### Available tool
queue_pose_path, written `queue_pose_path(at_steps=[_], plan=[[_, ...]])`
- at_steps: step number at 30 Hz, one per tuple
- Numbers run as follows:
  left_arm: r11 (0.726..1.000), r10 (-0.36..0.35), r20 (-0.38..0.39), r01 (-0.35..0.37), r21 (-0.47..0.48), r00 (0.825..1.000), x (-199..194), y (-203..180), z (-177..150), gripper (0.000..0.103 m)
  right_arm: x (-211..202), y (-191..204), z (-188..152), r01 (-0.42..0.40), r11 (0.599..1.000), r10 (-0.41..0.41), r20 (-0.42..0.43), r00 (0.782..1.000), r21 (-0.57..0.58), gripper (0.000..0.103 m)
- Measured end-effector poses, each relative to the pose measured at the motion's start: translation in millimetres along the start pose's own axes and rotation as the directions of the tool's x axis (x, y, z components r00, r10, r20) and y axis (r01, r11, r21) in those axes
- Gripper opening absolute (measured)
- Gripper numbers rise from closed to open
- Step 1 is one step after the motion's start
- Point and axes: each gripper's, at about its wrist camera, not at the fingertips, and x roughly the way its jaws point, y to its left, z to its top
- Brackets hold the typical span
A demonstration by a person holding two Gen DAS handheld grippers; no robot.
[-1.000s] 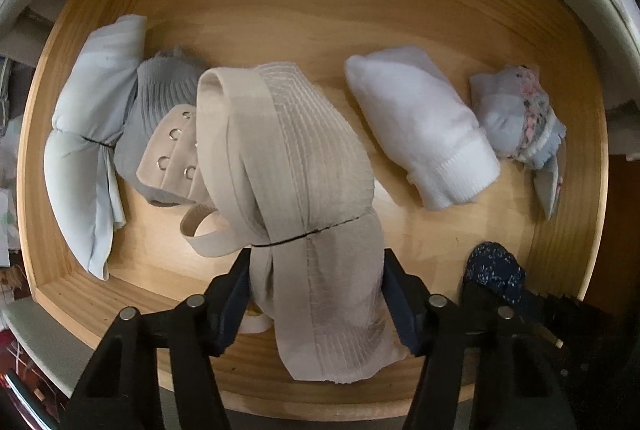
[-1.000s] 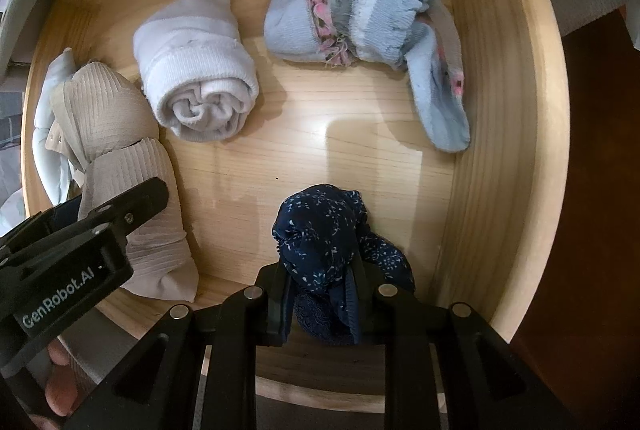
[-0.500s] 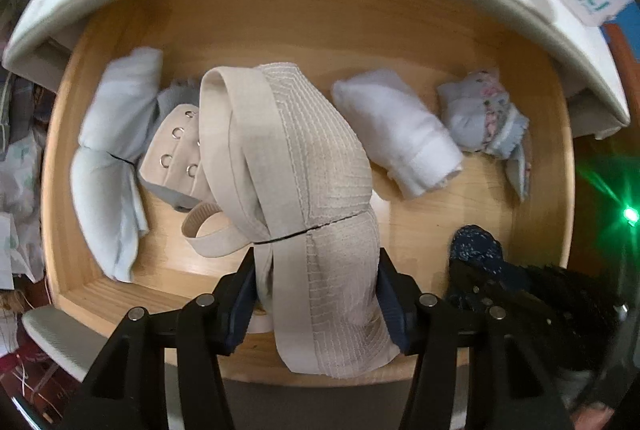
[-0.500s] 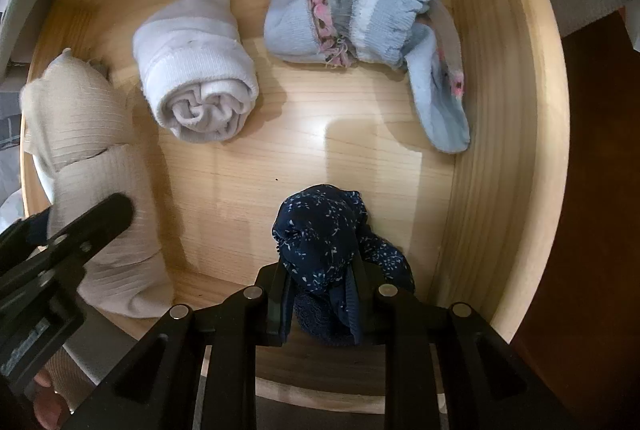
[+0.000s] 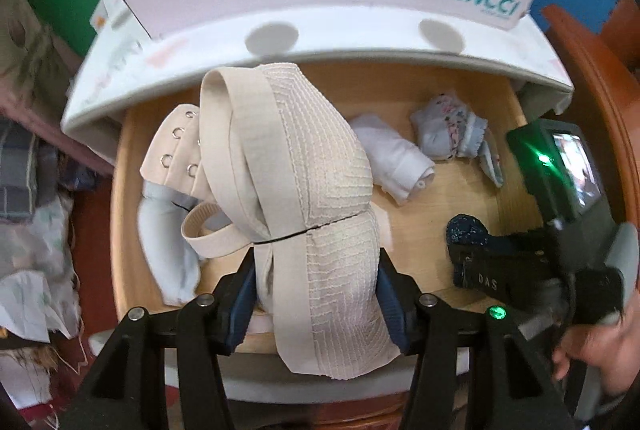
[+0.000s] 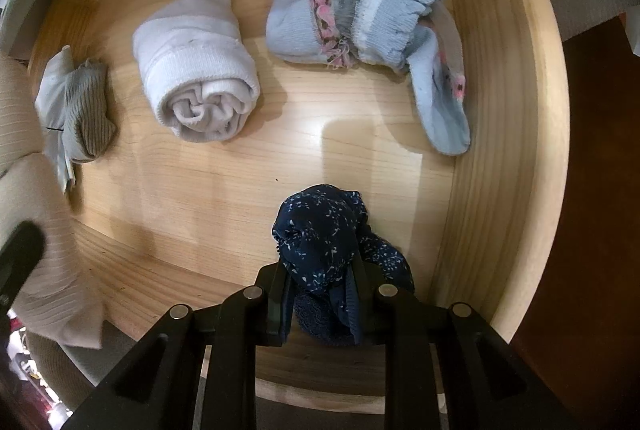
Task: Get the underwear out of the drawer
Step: 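Lift the beige bra with the left gripper and release it into the white box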
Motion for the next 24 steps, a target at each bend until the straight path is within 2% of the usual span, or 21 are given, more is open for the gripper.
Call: queue_pose_path(at_steps=[7, 14, 18, 21, 24], plan=[[0.996, 0.035, 0.132, -0.046, 0.078, 0.991, -45.2, 3.4, -5.1, 0.055, -0.6, 5.0, -1.3, 0.001, 1.000, -0.001, 0.001, 1.000, 0.003, 0.020], [0.994, -0.011, 0.250, -0.017, 0.109, 0.968, -105.6, 13.7, 2.1, 0.055, -1.1, 4.5, -1.4, 0.003, 1.000, -0.003, 0.002, 1.000, -0.001, 0.020], [0.991, -0.039, 0.315, -0.002, 0.130, 0.948, -145.3, 22.7, 12.7, 0.055, -2.0, 3.6, -1.6, -0.001, 1.000, 0.001, 0.002, 1.000, 0.003, 0.020], [0.990, -0.068, 0.369, 0.015, 0.143, 0.927, -177.2, 33.0, 27.2, 0.055, -2.3, 3.5, -1.4, 0.002, 1.000, -0.002, 0.001, 1.000, 0.001, 0.020], [0.990, -0.039, 0.440, -0.024, 0.135, 0.897, -204.5, 42.4, 47.9, 0.055, -3.0, 3.3, -1.7, 0.004, 1.000, -0.004, 0.002, 1.000, 0.002, 0.021]])
